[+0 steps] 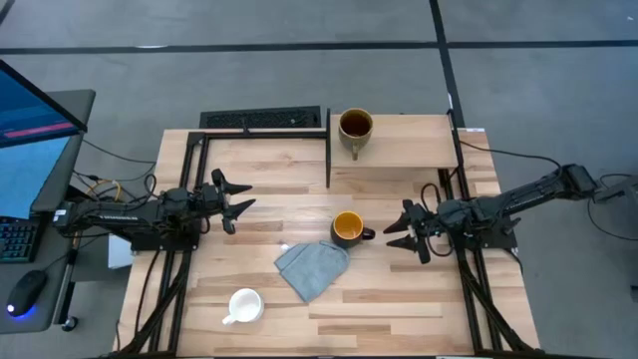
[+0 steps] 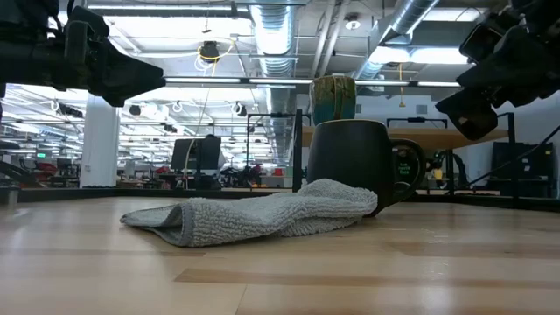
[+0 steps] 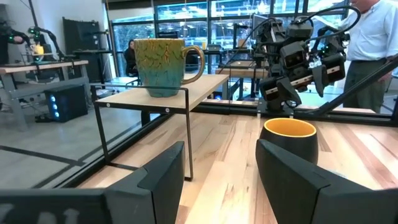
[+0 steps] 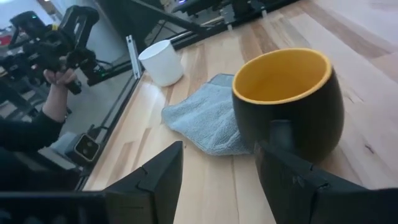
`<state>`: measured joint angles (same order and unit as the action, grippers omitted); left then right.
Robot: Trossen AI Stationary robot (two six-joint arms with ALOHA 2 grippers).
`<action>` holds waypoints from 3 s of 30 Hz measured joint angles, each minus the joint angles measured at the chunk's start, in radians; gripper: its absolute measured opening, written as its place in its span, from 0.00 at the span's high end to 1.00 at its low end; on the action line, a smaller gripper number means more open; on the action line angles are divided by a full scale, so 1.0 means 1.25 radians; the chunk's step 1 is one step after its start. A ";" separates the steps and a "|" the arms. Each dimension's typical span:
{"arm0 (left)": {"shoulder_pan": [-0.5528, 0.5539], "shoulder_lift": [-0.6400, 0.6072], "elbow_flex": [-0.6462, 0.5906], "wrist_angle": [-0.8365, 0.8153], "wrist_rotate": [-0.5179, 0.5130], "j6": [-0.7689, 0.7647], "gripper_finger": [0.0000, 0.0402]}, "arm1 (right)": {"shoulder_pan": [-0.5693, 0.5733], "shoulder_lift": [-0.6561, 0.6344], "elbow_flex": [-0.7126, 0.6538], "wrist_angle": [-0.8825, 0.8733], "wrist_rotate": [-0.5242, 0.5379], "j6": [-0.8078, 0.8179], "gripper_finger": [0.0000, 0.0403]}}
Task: Stack small to large cups/mugs on shelf
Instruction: Put the yellow mug on the shelf
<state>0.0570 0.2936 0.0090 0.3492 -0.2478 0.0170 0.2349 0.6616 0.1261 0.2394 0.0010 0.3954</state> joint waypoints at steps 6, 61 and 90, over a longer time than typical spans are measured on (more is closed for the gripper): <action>0.000 0.001 -0.001 -0.001 0.000 0.000 0.53 | -0.021 0.030 0.001 0.001 0.044 -0.025 0.45; 0.000 0.001 -0.002 -0.067 -0.002 -0.017 0.53 | -0.028 0.444 0.187 -0.003 0.126 -0.065 0.76; 0.000 0.001 -0.002 -0.079 -0.002 -0.017 0.53 | -0.055 0.442 0.188 -0.033 0.086 -0.001 0.72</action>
<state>0.0570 0.2947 0.0067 0.2504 -0.2508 -0.0044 0.1666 1.2138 0.3611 0.1978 0.1088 0.3945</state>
